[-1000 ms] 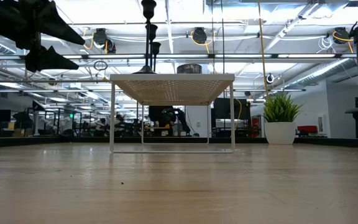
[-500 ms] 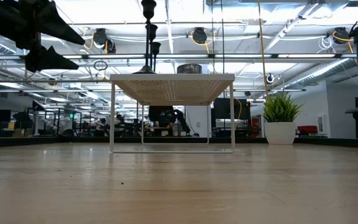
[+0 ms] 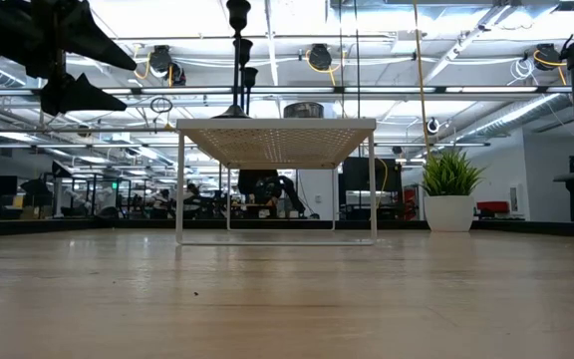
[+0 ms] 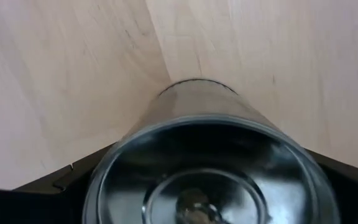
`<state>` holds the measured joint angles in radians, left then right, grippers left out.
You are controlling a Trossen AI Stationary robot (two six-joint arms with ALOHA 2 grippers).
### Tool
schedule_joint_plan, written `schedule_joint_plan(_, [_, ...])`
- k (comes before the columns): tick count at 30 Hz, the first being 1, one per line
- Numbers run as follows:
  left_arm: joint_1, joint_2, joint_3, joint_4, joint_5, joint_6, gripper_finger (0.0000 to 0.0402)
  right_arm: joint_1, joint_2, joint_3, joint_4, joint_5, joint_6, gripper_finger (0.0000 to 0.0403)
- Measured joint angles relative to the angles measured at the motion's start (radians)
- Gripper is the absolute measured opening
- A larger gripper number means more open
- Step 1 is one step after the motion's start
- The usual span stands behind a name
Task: Pick & Place candle stick holders
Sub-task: Put the right silver scented candle on the shelf aligned with the other silver scented candle
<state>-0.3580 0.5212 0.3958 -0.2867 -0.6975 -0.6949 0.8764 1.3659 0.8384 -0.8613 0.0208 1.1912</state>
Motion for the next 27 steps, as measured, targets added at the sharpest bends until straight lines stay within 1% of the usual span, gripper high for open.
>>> schedule_joint_plan(2, [0.000, 0.000, 0.000, 0.000, 0.000, -0.001, 0.0390, 0.000, 0.000, -0.013, 0.026, -0.001, 0.000, 0.0383])
schedule_joint_plan(9, [0.000, 0.000, 0.000, 0.000, 0.000, -0.013, 0.0390, 0.000, 0.000, -0.026, 0.048, 0.000, 0.000, 0.0350])
schedule_joint_plan(17, [0.000, 0.000, 0.000, 0.000, 0.000, -0.014, 0.0390, -0.013, -0.003, -0.027, 0.046, -0.005, 0.011, 0.0349])
schedule_joint_plan(21, [0.000, 0.000, 0.000, 0.000, 0.000, -0.014, 0.0390, -0.050, -0.038, -0.029, 0.050, -0.027, 0.014, 0.0349])
schedule_joint_plan(27, [0.000, 0.000, 0.000, 0.000, 0.000, -0.010, 0.0390, -0.137, -0.145, -0.029, 0.093, -0.035, 0.003, 0.0349])
